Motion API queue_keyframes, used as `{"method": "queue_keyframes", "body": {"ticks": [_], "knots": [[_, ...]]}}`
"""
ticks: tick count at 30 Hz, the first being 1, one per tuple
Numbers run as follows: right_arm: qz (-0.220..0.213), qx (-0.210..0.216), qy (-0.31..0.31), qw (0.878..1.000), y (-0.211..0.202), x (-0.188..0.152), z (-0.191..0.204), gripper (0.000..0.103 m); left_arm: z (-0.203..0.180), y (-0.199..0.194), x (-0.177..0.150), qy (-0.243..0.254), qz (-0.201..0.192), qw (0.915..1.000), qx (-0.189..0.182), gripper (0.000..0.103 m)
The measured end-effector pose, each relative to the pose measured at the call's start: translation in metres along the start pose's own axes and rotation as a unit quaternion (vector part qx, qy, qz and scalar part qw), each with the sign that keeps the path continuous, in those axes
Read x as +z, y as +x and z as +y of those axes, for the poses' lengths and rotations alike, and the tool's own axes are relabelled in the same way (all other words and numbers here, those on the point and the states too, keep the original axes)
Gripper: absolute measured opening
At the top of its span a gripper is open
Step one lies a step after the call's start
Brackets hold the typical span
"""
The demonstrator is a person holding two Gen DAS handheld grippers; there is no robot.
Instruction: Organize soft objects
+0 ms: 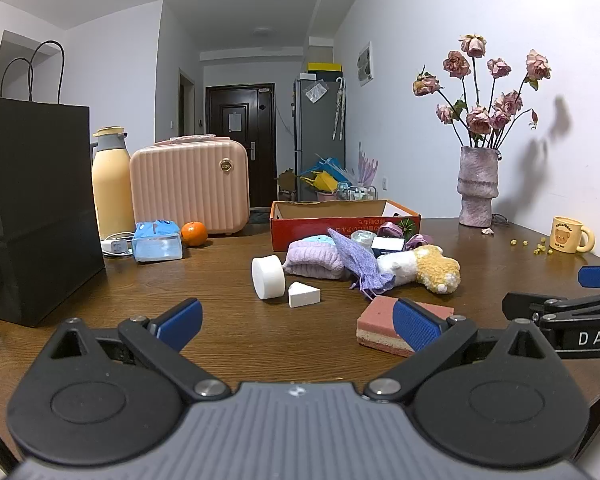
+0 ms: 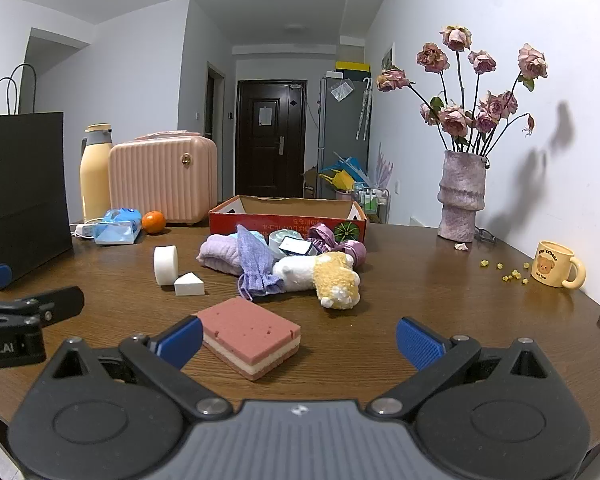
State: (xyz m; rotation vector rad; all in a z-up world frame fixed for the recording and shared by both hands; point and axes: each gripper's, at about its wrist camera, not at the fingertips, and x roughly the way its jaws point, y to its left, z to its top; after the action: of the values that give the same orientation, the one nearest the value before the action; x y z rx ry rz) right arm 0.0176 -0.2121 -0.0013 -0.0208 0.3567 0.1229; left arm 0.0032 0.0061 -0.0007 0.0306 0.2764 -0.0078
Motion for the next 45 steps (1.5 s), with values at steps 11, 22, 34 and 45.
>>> {"method": "queue_keyframes", "body": {"ticks": [11, 22, 34, 45], "knots": [[-0.001, -0.001, -0.001, 1.0, -0.0007, -0.0003, 0.0016, 0.103, 0.0003, -0.0003, -0.0002, 0.0, 0.0, 1.0, 0.0, 0.103], [-0.002, 0.0, -0.001, 1.0, -0.0018, -0.0003, 0.0026, 0.103, 0.0, -0.0002, -0.0004, 0.0, -0.001, 1.0, 0.0, 0.103], [-0.002, -0.001, -0.002, 1.0, -0.0022, -0.0001, 0.0037, 0.103, -0.0008, -0.0007, -0.0002, 0.0, -0.001, 1.0, 0.001, 0.103], [-0.003, -0.001, -0.002, 1.0, -0.0014, -0.0001, 0.0042, 0.103, -0.0011, -0.0009, -0.0002, 0.0, -0.001, 1.0, 0.001, 0.103]]}}
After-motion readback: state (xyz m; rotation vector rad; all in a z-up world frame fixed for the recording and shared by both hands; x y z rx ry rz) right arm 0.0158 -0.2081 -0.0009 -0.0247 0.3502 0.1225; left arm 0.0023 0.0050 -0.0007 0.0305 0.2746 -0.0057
